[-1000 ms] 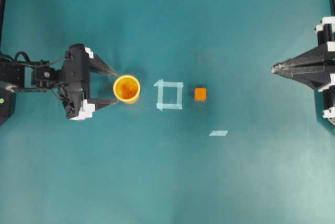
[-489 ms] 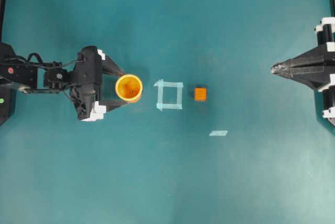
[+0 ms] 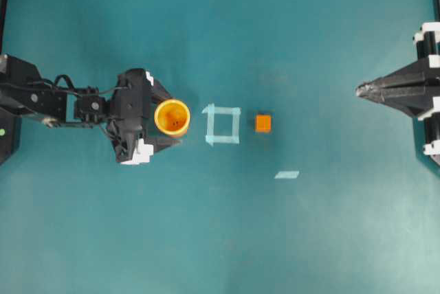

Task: Move the cup to the left with left arm.
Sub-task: 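Close the left gripper around the orange cup, then drag the held orange cup leftward toward the table's left edge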

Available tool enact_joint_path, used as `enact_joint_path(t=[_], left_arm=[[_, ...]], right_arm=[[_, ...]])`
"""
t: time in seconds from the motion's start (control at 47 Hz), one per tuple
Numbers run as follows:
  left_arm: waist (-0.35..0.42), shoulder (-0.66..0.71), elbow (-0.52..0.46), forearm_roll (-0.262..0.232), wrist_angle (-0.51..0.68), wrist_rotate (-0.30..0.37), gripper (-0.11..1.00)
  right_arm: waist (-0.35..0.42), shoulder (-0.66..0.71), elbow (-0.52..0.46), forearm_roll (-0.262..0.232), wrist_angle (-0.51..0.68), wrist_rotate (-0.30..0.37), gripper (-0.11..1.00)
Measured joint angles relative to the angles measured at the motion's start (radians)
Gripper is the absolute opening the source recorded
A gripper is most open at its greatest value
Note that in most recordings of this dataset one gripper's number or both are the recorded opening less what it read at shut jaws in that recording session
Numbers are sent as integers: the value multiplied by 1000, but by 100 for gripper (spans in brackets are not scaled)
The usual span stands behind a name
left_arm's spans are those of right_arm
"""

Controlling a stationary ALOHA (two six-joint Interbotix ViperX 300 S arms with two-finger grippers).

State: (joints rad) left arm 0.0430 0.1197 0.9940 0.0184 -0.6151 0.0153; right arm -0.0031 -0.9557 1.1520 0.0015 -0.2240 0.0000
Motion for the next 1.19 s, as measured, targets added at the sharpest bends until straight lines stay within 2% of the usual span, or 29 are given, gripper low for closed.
enact_joint_path(t=[0.128,0.255,0.319,0.681,1.192], left_arm=[[0,5,-8,0,0,0,82],[0,6,-8,-2,0,8,68],[0,5,-8,0,0,9,64],[0,-54,5,0,0,11,64],[0,-206,184,0,2,-5,64]], right_arm=[[0,0,0,0,6,0,0],[0,0,-2,0,12,0,0],[2,0,-3,0,17,0,0],[0,0,-6,0,21,0,0],[0,0,-6,0,38,2,0]])
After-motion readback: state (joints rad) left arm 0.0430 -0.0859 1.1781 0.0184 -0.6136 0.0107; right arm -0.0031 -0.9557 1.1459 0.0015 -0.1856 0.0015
